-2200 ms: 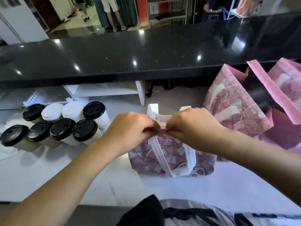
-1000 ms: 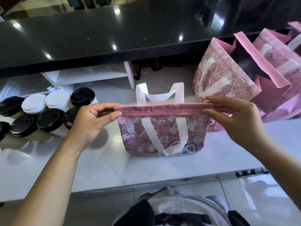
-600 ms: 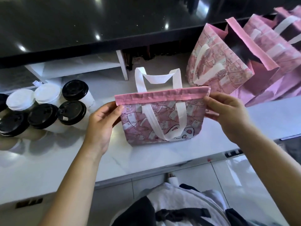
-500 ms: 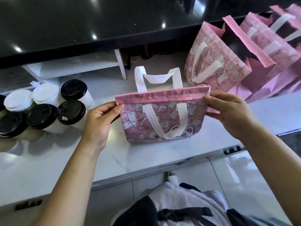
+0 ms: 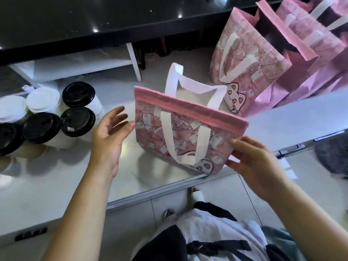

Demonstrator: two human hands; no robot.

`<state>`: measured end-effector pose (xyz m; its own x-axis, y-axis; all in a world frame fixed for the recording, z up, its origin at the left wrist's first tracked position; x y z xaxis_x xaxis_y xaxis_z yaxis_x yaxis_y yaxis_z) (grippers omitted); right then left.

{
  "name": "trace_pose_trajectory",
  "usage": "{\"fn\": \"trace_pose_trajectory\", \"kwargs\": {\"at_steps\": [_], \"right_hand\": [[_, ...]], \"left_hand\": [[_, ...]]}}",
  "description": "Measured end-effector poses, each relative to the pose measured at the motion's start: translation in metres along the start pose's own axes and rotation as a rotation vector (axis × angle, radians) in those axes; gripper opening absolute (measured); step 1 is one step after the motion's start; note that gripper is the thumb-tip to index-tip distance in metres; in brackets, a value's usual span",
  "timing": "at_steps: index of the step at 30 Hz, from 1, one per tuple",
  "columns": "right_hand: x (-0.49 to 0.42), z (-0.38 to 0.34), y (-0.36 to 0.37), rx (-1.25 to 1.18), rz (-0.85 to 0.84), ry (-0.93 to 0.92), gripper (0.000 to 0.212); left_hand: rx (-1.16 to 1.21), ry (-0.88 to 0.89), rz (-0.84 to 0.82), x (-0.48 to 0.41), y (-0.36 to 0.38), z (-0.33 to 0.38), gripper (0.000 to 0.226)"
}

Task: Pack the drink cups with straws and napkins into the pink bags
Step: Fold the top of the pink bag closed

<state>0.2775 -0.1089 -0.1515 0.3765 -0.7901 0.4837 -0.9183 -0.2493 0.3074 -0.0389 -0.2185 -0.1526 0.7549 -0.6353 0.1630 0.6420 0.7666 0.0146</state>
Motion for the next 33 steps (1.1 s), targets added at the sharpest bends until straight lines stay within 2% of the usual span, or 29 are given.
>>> {"fn": "trace_pose_trajectory", "kwargs": {"at_steps": [2, 4, 7, 10, 12, 16, 19, 22, 23, 25, 27, 30, 33], "right_hand": [[0.018, 0.016, 0.014, -0.002, -0.039, -0.002, 0.024], [0.032, 0.027, 0.033, 0.059, -0.149, -0.028, 0.03], [0.051, 0.04, 0.057, 0.248, -0.354, -0.009, 0.041], [0.067, 0.043, 0.057, 0.405, -0.405, 0.019, 0.055], [0.075, 0.037, 0.051, 0.469, -0.331, -0.045, 0.051], [0.089, 0.02, 0.035, 0.403, -0.012, -0.192, 0.028], [0.099, 0.016, 0.05, 0.347, -0.019, -0.197, 0.032], [0.106, 0.019, 0.061, 0.269, -0.031, -0.176, 0.062], [0.107, 0.02, 0.061, 0.232, -0.005, -0.174, 0.064], [0.109, 0.017, 0.058, 0.161, 0.059, -0.174, 0.051], [0.109, 0.009, 0.055, 0.111, 0.108, -0.168, 0.045], [0.105, -0.011, 0.047, 0.092, 0.165, -0.209, 0.031], [0.094, -0.041, 0.038, 0.112, 0.173, -0.264, 0.03]], "left_hand": [[-0.034, -0.008, 0.101, 0.016, -0.011, -0.012, 0.047], [-0.029, -0.033, 0.117, 0.041, -0.014, -0.028, 0.051], [0.006, -0.115, -0.029, 0.08, 0.002, -0.051, 0.064], [-0.019, -0.167, -0.176, 0.106, 0.016, -0.066, 0.068], [-0.025, -0.163, -0.187, 0.1, 0.012, -0.064, 0.059], [-0.086, 0.018, -0.176, 0.046, 0.008, -0.012, 0.045], [-0.188, 0.091, -0.236, -0.007, 0.029, 0.031, 0.04], [-0.331, 0.043, -0.393, -0.048, 0.064, 0.05, 0.036], [-0.357, 0.012, -0.456, -0.055, 0.075, 0.052, 0.031], [-0.348, -0.041, -0.539, -0.063, 0.087, 0.054, 0.018], [-0.33, -0.028, -0.548, -0.067, 0.089, 0.06, 0.009], [-0.286, 0.021, -0.535, -0.063, 0.086, 0.073, 0.012], [-0.244, 0.057, -0.464, -0.057, 0.074, 0.09, 0.014]]}}
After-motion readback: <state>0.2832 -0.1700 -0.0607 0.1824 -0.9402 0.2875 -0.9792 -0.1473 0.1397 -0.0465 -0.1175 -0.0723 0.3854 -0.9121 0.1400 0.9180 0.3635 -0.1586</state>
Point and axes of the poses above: each hand's wrist, its own x-axis away from the middle knuckle, its own y-axis out of the palm, z = x × y, the point moved 9 cm from there along -x, towards the middle knuckle, and after that the axes turned 4 degrees about z, right-handed, at the moved point
